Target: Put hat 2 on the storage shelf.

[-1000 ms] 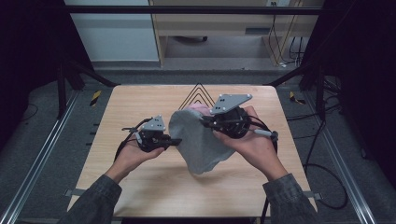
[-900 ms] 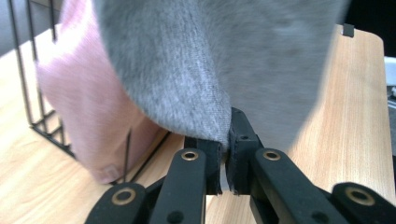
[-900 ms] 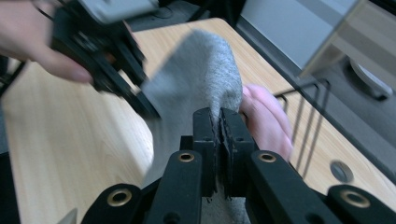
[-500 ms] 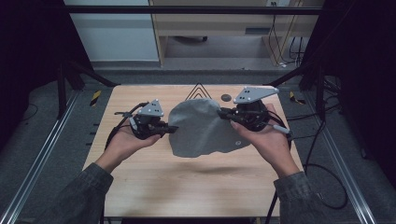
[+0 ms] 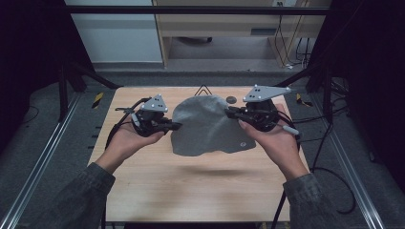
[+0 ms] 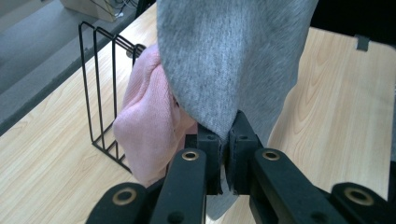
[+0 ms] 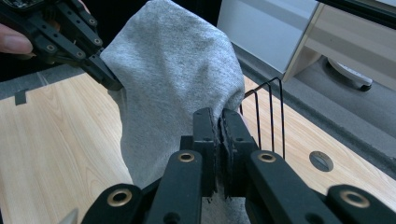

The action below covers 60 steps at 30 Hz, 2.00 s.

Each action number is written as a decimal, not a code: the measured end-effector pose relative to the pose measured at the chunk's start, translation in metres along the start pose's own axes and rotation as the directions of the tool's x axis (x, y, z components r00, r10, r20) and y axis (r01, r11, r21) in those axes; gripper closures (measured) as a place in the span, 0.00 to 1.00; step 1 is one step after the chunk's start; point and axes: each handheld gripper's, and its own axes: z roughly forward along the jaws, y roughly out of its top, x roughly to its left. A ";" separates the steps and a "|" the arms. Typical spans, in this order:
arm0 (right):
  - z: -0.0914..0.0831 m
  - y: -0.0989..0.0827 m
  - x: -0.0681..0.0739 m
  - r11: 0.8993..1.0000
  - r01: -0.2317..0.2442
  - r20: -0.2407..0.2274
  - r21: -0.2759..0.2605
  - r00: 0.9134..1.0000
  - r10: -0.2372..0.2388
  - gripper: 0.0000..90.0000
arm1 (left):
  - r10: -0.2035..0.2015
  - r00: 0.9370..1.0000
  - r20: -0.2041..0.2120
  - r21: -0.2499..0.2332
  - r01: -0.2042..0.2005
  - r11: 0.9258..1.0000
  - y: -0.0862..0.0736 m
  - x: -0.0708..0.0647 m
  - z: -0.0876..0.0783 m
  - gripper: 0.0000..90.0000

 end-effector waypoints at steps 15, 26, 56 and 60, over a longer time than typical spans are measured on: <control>-0.009 0.010 -0.012 0.998 -0.037 0.001 -0.056 0.999 0.037 0.96 | 0.028 0.999 -0.043 -0.021 -0.028 0.999 0.030 0.001 -0.014 0.95; -0.003 0.025 -0.033 0.989 -0.092 0.002 -0.112 0.996 0.093 0.96 | 0.033 0.997 -0.068 -0.036 -0.036 0.999 0.051 0.011 -0.018 0.95; 0.009 0.068 -0.070 0.967 -0.173 0.040 -0.189 0.982 0.183 0.96 | -0.034 0.979 -0.202 -0.129 0.008 0.992 0.099 0.059 -0.032 0.96; 0.017 0.075 -0.079 0.967 -0.164 0.048 -0.197 0.983 0.177 0.96 | -0.042 0.972 -0.231 -0.146 0.008 0.989 0.101 0.070 -0.029 0.96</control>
